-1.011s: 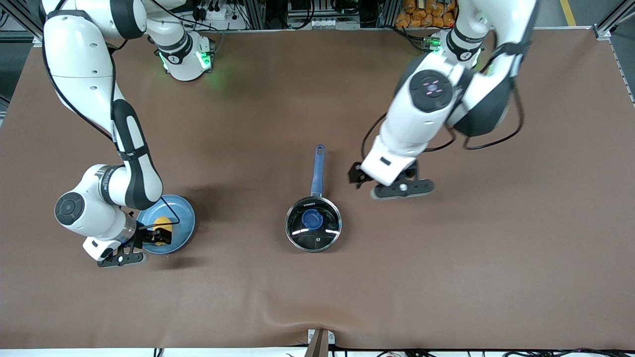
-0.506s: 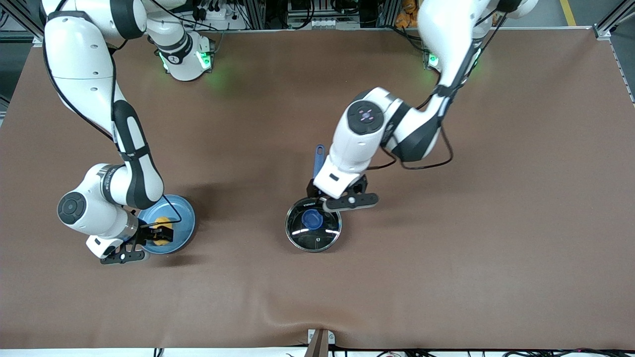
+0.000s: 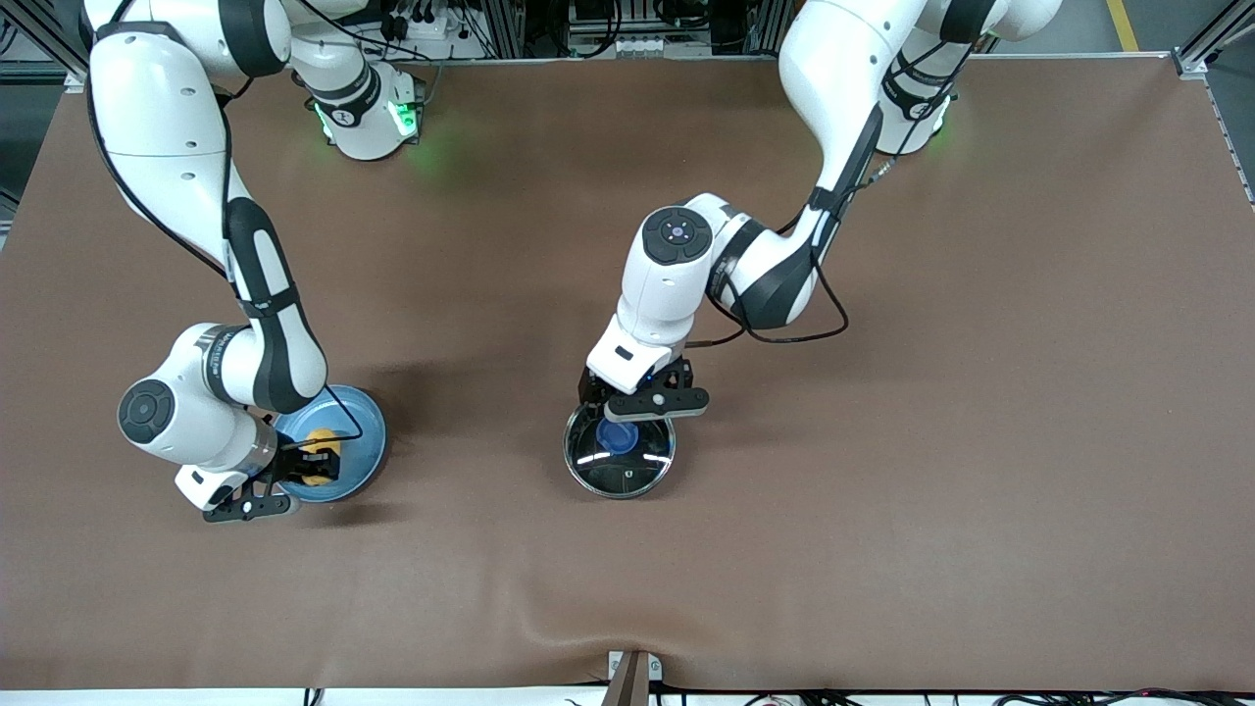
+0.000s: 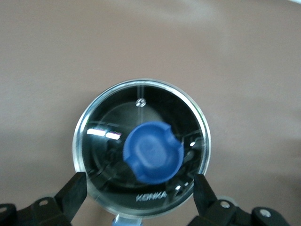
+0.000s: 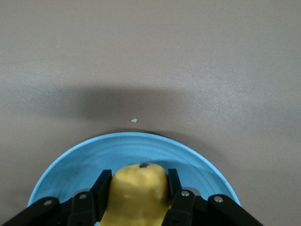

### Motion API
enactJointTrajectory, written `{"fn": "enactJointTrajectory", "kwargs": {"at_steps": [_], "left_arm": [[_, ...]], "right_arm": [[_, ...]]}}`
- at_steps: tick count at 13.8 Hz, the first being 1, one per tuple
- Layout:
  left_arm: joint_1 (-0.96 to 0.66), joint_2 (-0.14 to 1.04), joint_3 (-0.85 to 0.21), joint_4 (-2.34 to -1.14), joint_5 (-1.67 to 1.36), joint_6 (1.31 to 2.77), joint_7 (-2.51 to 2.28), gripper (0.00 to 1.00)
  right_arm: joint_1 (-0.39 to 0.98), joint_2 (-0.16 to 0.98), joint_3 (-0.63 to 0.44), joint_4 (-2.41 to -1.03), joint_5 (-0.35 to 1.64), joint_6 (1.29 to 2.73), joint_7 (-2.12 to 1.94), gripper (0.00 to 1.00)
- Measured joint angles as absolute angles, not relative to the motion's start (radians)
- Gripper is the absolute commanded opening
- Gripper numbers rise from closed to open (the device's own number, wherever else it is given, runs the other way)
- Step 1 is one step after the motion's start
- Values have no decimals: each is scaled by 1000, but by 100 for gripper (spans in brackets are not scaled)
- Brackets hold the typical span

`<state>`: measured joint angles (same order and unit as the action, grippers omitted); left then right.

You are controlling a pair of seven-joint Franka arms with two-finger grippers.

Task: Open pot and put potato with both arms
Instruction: 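Lift the potato with the right gripper while the left gripper lifts the lid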

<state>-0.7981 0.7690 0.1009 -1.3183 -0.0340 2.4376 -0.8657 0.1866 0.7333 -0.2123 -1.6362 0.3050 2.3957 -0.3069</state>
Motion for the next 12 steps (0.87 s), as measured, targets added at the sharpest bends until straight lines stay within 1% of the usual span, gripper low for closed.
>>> {"fn": "enactJointTrajectory", "kwargs": {"at_steps": [1, 3, 4, 9, 12], "left_arm": [[-798, 789, 102, -1318, -34, 2491, -871, 100], [-798, 832, 104, -1316, -34, 2566, -876, 100], [-799, 845, 106, -1313, -34, 2581, -877, 100], [-810, 856, 122, -1296, -34, 2589, -878, 100], [-827, 861, 137, -1296, -34, 2588, -879, 100]], "right_arm": [[187, 733, -211, -1634, 306, 2390, -307, 0], [187, 728, -211, -1625, 309, 2367, -307, 0], [187, 720, -210, -1618, 309, 2354, -307, 0], [190, 639, -208, -1595, 311, 2265, -307, 0], [201, 603, -205, -1591, 313, 2244, -303, 0]]}}
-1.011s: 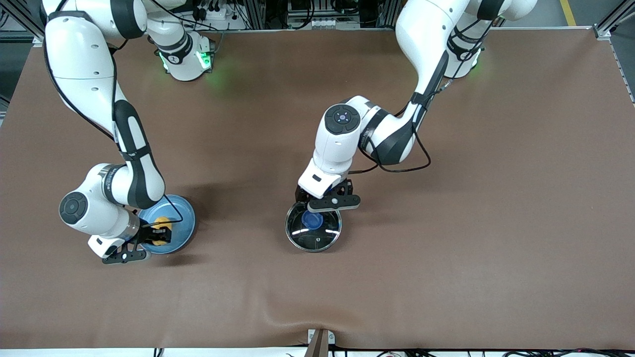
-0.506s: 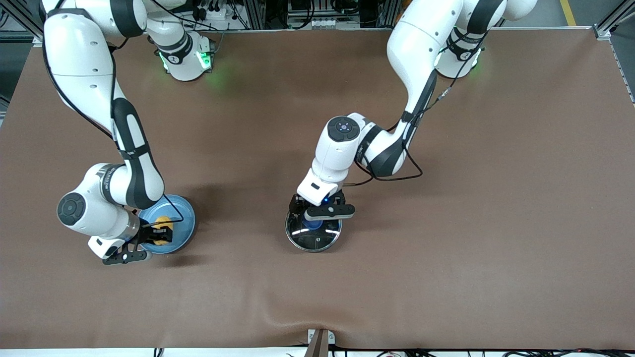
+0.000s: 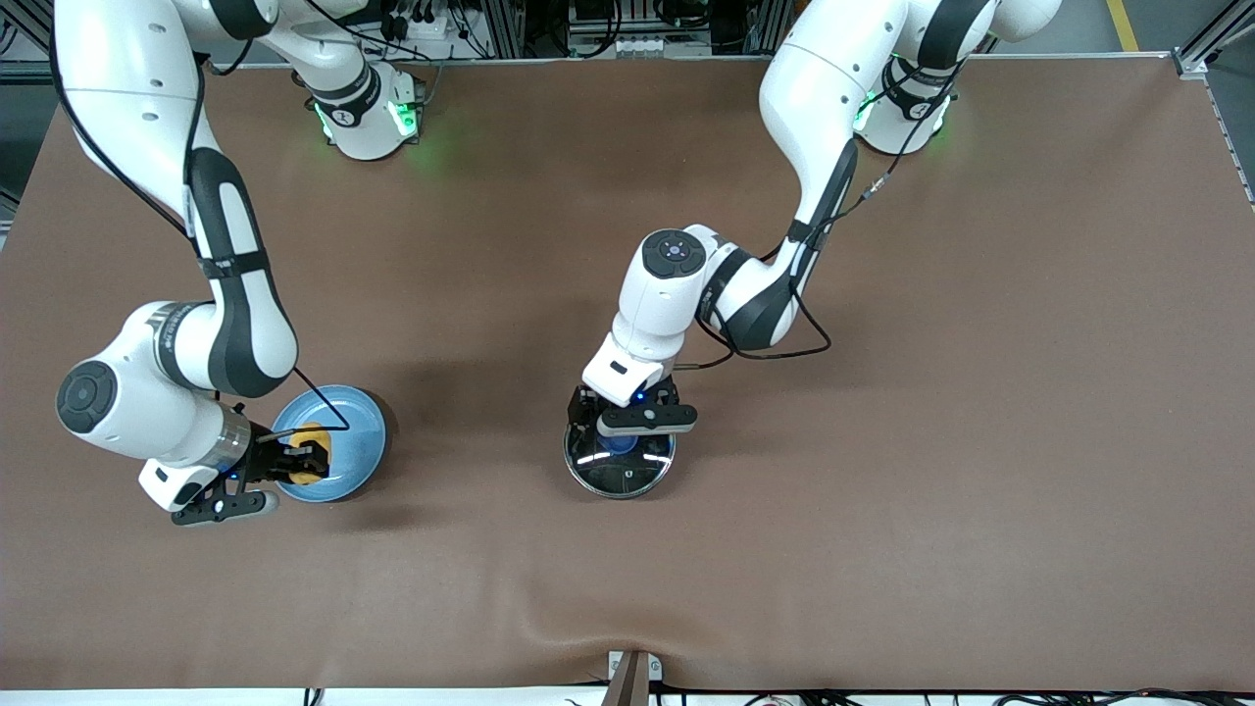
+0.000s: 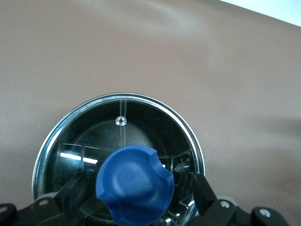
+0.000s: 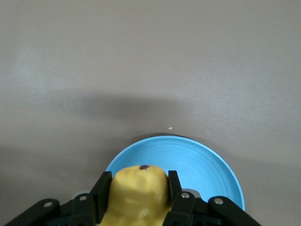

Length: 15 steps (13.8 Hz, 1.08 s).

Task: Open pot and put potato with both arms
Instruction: 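Lift the potato with the right gripper while the left gripper lifts the lid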

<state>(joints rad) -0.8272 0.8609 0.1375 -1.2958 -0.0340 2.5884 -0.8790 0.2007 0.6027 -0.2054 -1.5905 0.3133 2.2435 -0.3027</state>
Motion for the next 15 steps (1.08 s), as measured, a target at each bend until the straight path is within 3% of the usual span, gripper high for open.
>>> {"fn": "enactJointTrajectory", "kwargs": {"at_steps": [3, 4, 6, 8, 15], "left_arm": [[-844, 867, 156, -1296, -34, 2588, -879, 100], [-848, 869, 161, -1296, -34, 2588, -879, 87], [-849, 871, 163, -1296, -34, 2588, -880, 49], [-849, 871, 164, -1295, -34, 2589, -892, 35], [-853, 865, 167, -1279, -34, 2588, -917, 33]], "right_arm": [[223, 593, -204, -1588, 316, 2242, -284, 0], [233, 588, -204, -1587, 316, 2237, -268, 0], [256, 576, -204, -1583, 317, 2222, -230, 0], [284, 560, -203, -1580, 317, 2216, -198, 0], [386, 522, -202, -1579, 318, 2207, -40, 0]]}}
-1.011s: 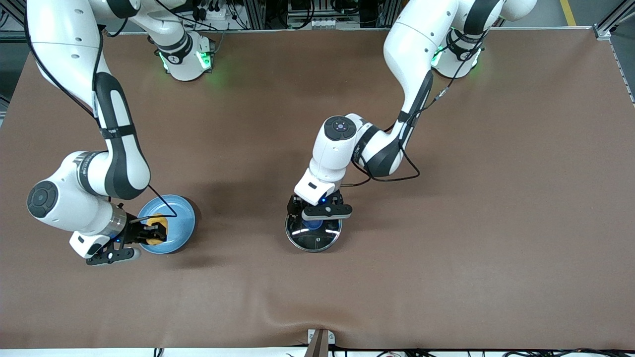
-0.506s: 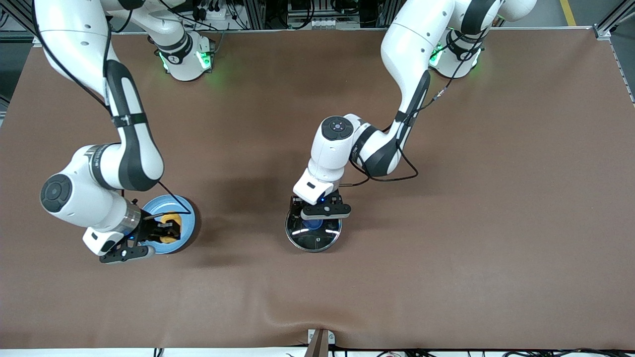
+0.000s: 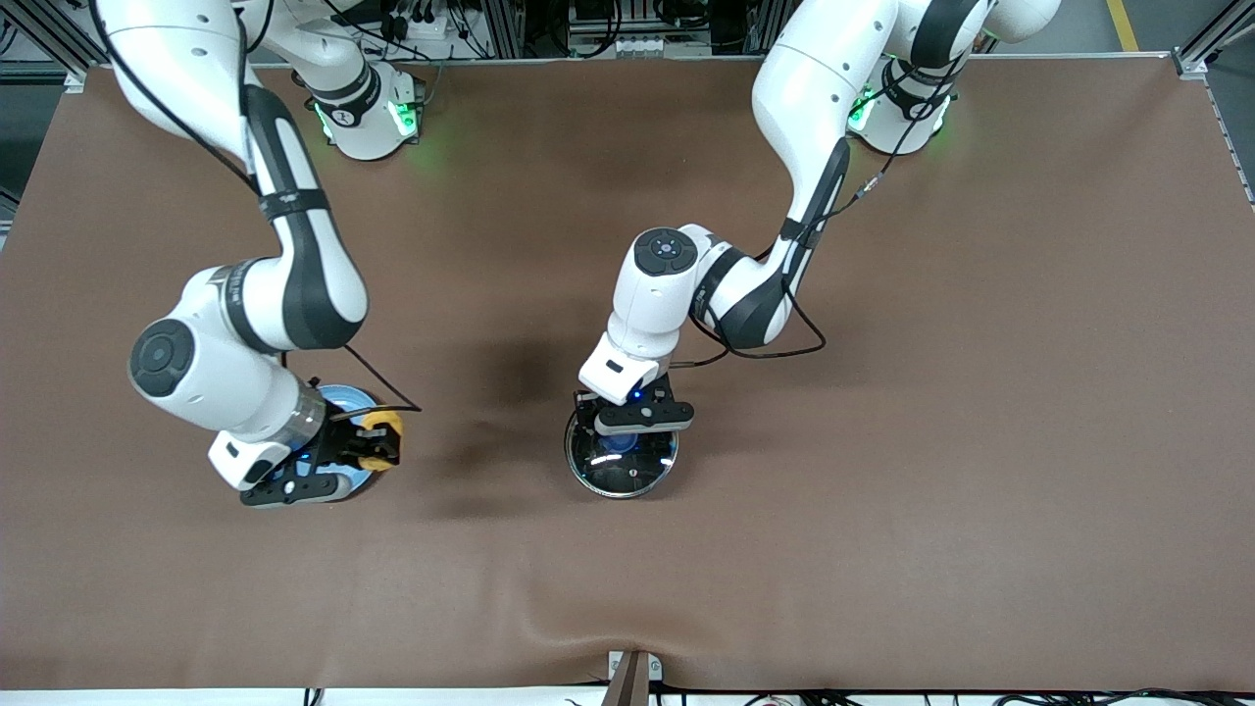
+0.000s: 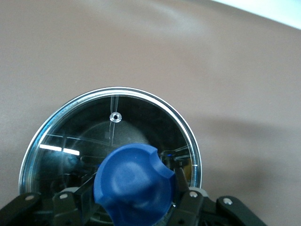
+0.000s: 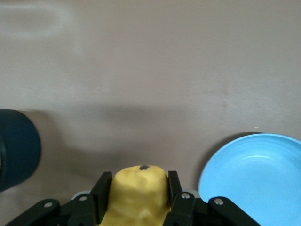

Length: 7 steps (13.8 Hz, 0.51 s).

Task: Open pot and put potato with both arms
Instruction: 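Lift the potato with the right gripper while the left gripper lifts the lid, then carry the potato over the pot while the left gripper moves the lid aside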

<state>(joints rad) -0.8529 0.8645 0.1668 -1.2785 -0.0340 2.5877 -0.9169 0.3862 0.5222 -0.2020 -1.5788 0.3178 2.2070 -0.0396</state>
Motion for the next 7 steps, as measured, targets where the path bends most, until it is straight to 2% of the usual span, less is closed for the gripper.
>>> {"fn": "enactJointTrajectory", "kwargs": {"at_steps": [4, 7], "left_arm": [[-819, 765, 171, -1266, -34, 2504, -924, 33], [-747, 641, 144, -1367, -34, 2458, -867, 33]], "right_arm": [[424, 503, -202, -1558, 318, 2172, 18, 0], [456, 500, -201, -1527, 318, 2152, 55, 0]]}}
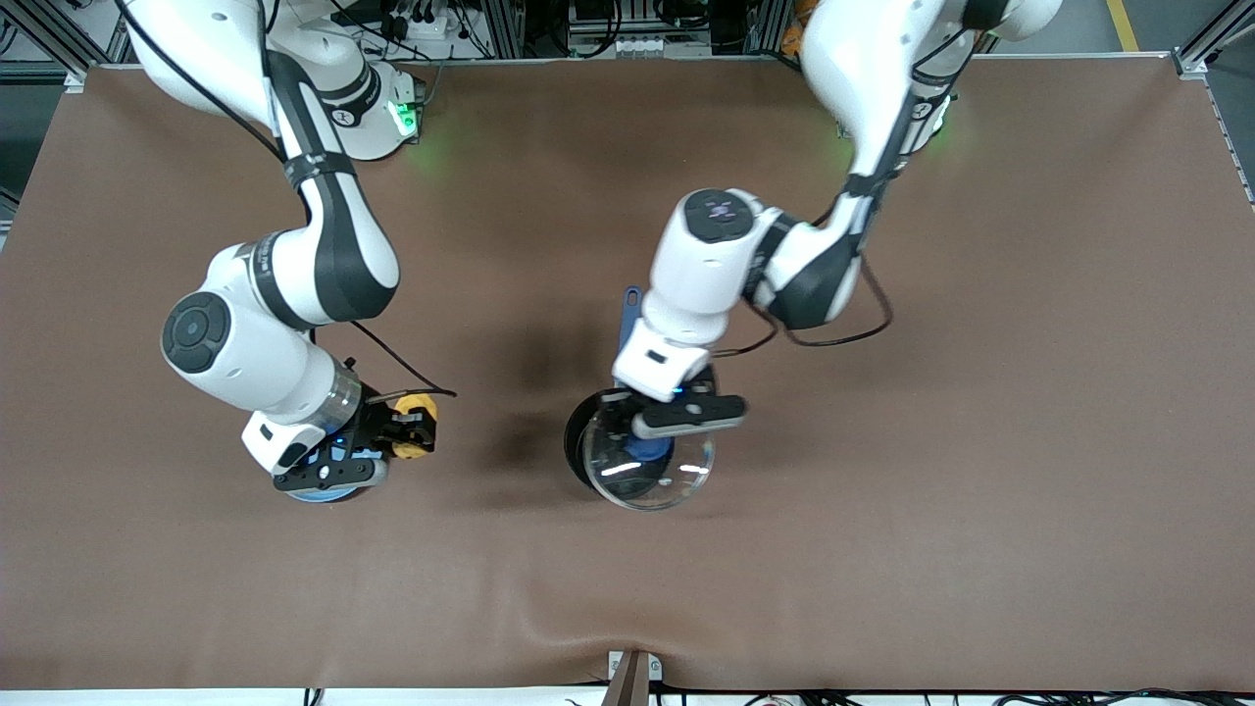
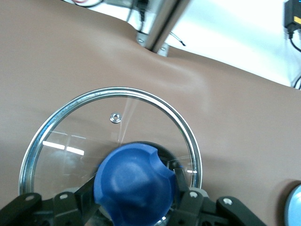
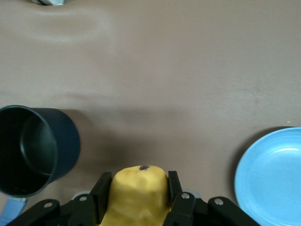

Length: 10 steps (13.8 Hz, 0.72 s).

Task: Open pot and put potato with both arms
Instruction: 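Carry the potato over the pot while the left gripper moves the lid aside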

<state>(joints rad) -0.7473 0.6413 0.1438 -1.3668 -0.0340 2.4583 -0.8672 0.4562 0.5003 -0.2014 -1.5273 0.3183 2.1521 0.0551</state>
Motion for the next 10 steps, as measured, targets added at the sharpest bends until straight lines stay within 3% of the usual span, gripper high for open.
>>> {"fn": "enactJointTrajectory", "kwargs": {"at_steps": [5, 7, 10], "left_arm": [[-565, 470, 64, -1665, -34, 2458, -618, 33], [-426, 446, -18, -1743, -34, 2462, -494, 33], [-185, 447, -167, -1831, -34, 2492, -295, 33]], "right_arm": [[595, 500, -199, -1498, 319, 2152, 264, 0], [655, 501, -199, -1492, 319, 2169, 319, 0], [715, 529, -199, -1493, 319, 2304, 355, 0]]}}
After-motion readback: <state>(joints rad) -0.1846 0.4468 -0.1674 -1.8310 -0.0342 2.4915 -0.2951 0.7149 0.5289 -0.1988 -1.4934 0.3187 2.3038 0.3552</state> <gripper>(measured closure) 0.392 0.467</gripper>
